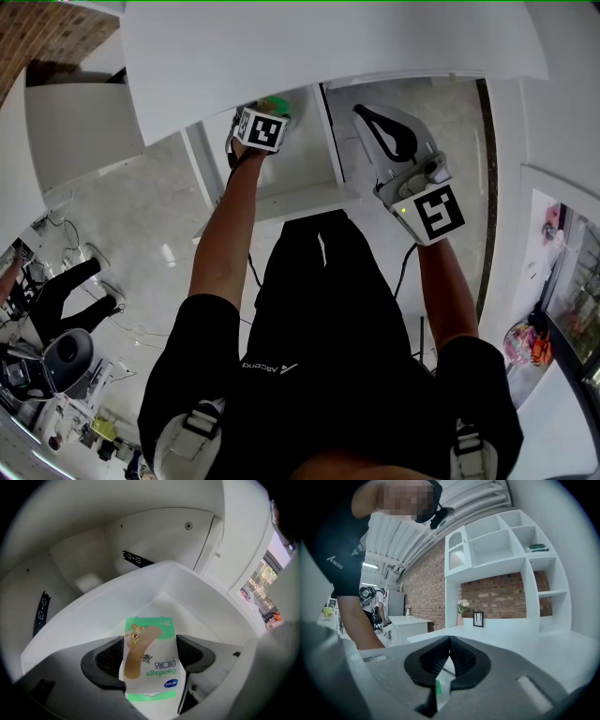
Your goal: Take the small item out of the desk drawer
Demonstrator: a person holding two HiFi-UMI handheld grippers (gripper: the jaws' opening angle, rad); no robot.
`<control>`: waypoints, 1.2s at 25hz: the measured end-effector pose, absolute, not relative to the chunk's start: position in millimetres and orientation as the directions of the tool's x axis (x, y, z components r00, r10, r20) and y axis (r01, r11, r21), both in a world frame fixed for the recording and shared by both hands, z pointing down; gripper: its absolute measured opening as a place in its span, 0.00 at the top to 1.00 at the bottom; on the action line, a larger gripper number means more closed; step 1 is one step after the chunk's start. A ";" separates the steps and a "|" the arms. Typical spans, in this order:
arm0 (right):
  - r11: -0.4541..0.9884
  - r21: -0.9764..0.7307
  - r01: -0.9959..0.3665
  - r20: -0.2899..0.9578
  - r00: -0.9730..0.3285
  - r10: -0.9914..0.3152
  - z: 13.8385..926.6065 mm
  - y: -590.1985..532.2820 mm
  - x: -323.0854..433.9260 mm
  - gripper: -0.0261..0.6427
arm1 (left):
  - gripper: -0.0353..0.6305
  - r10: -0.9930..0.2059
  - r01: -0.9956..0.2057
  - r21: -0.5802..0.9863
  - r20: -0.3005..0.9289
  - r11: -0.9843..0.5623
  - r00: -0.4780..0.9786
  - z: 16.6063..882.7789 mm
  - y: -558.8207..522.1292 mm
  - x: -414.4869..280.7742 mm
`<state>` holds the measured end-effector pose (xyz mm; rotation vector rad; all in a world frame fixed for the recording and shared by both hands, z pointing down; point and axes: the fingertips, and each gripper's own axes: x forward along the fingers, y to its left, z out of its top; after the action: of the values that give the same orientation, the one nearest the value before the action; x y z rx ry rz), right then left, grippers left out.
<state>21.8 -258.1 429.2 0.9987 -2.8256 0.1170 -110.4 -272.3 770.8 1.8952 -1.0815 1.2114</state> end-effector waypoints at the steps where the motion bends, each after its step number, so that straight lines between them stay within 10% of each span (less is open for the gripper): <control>1: 0.776 -0.027 -0.630 0.157 -0.770 -0.619 428.3 -257.2 21.7 0.96 | 0.43 -0.297 -0.878 0.079 0.924 -0.471 0.243 767.7 -270.2 -108.6; 30: 0.765 0.058 -0.641 -0.006 -0.767 -0.642 332.0 -234.4 29.3 0.96 | 0.43 -0.686 -0.816 0.151 0.469 -0.558 0.556 450.1 -218.2 -48.3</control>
<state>29.3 -234.4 332.0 1.0679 -2.9385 -0.0893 -48.3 -218.2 450.1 2.4418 -1.2292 0.5136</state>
